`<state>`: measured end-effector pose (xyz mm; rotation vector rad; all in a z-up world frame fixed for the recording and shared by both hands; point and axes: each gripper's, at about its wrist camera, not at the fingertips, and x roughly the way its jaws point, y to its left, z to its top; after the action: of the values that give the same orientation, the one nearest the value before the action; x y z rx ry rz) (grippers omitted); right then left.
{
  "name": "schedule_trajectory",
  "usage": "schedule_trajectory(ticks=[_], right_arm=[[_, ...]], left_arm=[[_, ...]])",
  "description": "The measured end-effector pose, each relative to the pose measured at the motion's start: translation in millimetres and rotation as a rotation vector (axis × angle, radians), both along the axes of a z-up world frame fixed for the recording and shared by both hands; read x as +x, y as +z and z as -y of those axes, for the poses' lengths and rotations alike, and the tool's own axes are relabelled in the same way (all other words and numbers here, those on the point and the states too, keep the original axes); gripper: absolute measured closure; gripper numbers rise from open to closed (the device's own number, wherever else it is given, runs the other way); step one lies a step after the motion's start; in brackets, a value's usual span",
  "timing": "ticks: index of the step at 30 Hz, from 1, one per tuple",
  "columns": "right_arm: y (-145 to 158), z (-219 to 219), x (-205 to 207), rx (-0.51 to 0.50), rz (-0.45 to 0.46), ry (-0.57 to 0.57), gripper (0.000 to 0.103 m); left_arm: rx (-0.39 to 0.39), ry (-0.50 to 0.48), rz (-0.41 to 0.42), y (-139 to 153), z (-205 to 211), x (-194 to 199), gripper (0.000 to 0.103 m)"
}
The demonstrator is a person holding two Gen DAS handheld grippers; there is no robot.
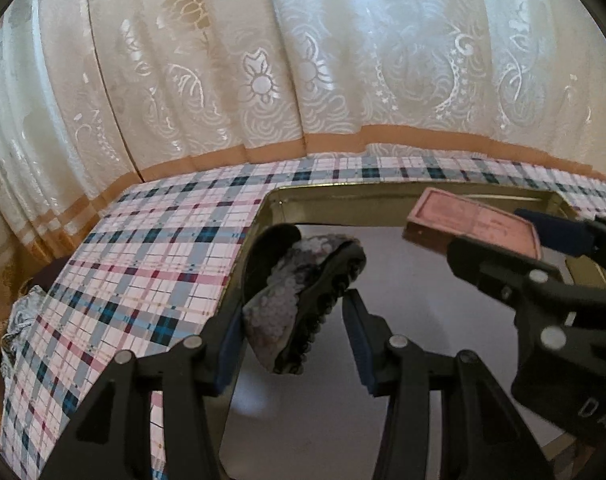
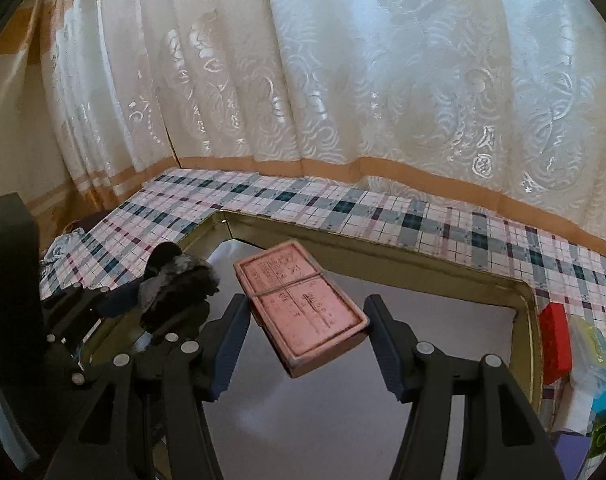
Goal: Organize rigid objects
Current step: 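Carry both held items over the tray and open both tools to release them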
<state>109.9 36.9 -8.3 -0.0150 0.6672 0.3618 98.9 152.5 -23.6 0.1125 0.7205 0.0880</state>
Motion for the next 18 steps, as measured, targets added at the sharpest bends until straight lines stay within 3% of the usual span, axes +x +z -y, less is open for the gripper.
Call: schedule_trajectory(ticks=[6,8,10,12,14,18], right_arm=[[-4.4,-5.1,2.7,-0.025,-0.051,0.038,0.040],[-3.6,-4.3,0.1,-0.028,-0.031,0.023,0.039],[-1.8,-2.5,-2.1,-0.016,-0.023,0.023,0.022],[1.6,1.7,-6.4,0.013,0.006,0.026,0.015],[3.2,5.7,-8.9,0.031,0.025,0.014,0.015],[10.8,17.3,-19.9,0.002,0.109,-0.076,0.015]], left_arm=[[-0.066,0.022,0.005,3.1,-4.8,-2.0,0.048],[-0.036,0.026,0.046,5.6,1.1,-7.9,0.034],[0.021,0.035,0.103,8.6,10.0,-15.4,0.010],[0.121,0.074,0.180,12.6,21.6,-23.8,0.000],[0.155,0.074,0.239,16.3,27.8,-30.5,0.000],[0.116,0.079,0.288,20.9,24.7,-36.8,0.000]])
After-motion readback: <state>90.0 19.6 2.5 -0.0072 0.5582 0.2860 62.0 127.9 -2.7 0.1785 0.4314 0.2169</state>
